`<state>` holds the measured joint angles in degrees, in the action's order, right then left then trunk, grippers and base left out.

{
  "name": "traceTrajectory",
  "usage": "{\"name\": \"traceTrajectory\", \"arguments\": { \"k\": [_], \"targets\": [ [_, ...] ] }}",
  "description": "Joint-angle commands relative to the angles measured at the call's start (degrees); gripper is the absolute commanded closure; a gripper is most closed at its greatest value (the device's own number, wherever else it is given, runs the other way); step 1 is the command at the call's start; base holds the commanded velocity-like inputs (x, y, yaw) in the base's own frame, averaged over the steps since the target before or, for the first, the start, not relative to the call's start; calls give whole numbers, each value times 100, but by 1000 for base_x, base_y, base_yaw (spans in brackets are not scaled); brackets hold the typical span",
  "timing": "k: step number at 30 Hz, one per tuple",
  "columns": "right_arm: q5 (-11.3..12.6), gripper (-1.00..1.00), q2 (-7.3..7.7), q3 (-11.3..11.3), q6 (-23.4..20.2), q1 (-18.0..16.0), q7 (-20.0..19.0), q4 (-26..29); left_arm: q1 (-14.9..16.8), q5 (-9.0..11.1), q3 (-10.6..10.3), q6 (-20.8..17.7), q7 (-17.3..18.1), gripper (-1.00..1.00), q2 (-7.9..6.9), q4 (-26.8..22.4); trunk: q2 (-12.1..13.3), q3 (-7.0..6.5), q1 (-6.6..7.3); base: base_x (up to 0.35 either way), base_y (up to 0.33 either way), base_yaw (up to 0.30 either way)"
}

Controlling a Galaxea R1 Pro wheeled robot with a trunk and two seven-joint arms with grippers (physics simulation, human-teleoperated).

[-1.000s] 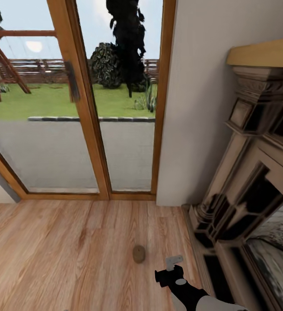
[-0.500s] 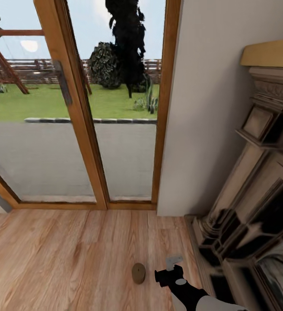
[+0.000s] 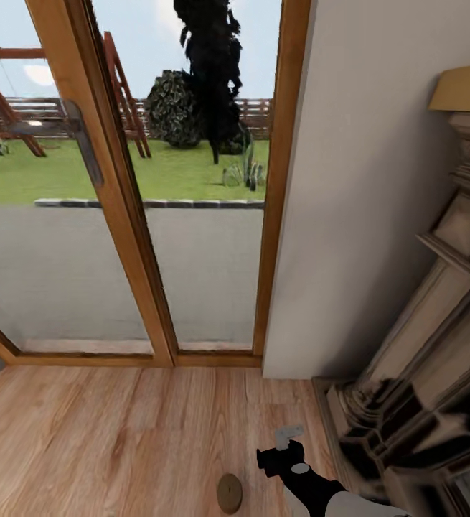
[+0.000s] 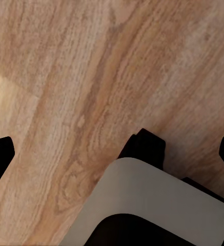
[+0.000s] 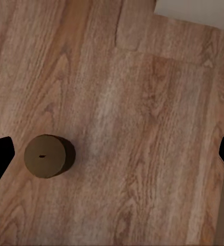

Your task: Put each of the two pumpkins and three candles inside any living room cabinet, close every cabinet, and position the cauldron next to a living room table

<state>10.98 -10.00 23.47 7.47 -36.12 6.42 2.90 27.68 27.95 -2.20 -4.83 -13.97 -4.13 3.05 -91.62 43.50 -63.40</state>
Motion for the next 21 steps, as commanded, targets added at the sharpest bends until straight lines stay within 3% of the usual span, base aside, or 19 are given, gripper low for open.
{"name": "traceTrajectory", "arguments": {
  "k": [1, 13, 15, 19, 21],
  "targets": [
    [0, -100, 0, 0, 0, 0, 0, 0, 0, 0, 0, 0, 0, -100, 0, -1, 0, 0, 0, 268, 0, 0],
    [-6, -100, 0, 0, -15, 0, -13, 13, 0, -7, 6, 0, 0, -100, -14, 3, 0, 0, 0, 31, 0, 0],
    [-7, -100, 0, 12, -63, -1, -29, 36, 8, 16, 8, -1, 52, -100, -135, -23, 0, 0, 0, 0, 0, 0],
    [-12, -100, 0, 2, -185, -9, -27, 63, 22, 15, 25, -24, 534, -100, -257, -92, 0, 0, 0, 0, 0, 0],
    [-17, -100, 0, -5, -347, -20, -22, 88, 51, 2, 27, -51, 1157, -100, -396, -241, 0, 0, 0, 0, 0, 0]
  ]
}}
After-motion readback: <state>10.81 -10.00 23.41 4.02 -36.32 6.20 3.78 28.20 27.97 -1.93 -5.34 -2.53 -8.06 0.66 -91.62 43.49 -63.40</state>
